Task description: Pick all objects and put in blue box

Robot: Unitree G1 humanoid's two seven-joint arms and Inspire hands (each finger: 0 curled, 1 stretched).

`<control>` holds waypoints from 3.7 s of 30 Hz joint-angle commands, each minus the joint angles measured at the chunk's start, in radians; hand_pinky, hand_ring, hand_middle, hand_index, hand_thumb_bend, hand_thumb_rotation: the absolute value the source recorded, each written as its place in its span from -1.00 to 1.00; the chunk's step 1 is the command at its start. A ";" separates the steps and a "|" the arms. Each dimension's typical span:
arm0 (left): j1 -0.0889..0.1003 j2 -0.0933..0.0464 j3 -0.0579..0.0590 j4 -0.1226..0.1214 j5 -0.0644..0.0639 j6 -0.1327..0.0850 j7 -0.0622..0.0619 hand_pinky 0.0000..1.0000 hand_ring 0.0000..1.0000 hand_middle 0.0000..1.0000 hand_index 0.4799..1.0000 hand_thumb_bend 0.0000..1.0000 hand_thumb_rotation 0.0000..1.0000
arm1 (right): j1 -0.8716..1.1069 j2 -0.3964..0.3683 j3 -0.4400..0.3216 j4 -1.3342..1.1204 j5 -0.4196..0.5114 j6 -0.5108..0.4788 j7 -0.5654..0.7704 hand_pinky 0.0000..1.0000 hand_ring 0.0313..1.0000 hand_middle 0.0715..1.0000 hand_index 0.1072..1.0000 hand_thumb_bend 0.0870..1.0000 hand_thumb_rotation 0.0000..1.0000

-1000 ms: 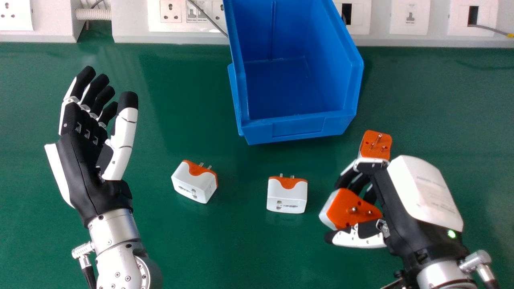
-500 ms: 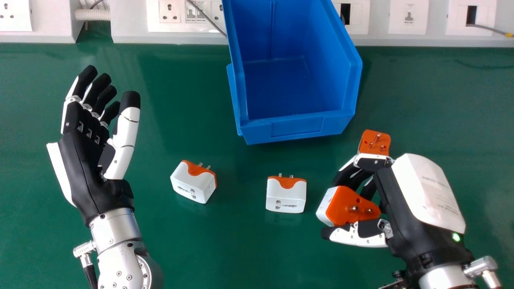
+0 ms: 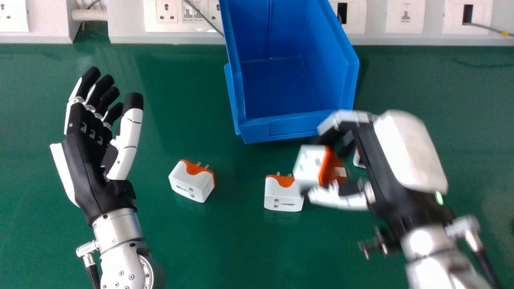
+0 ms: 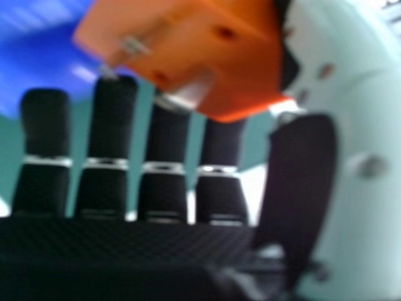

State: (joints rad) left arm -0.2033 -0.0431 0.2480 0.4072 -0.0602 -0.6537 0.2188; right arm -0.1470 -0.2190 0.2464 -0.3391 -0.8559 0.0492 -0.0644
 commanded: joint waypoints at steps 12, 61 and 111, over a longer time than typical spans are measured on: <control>-0.049 0.018 0.006 0.026 0.011 -0.042 0.007 0.53 0.59 0.60 0.24 0.37 -0.23 | -0.754 -0.031 0.062 0.945 0.036 -0.213 -0.204 -0.33 -0.13 -0.05 -0.16 -0.08 -1.00; -0.094 0.032 0.017 0.118 -0.028 -0.127 -0.046 0.58 0.63 0.65 0.30 0.37 -0.22 | -1.093 -0.045 0.579 1.642 -0.244 0.046 -0.555 0.88 0.91 0.91 0.90 0.90 -0.15; -0.065 0.017 0.008 0.078 -0.027 -0.095 -0.036 0.58 0.62 0.64 0.31 0.38 -0.21 | -0.812 -0.165 0.183 1.108 0.092 0.093 -0.398 1.00 1.00 1.00 1.00 1.00 0.05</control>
State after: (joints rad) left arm -0.2752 -0.0257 0.2596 0.5076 -0.0945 -0.7472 0.1798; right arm -0.9674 -0.3622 0.4604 0.8306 -0.7803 0.1071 -0.5034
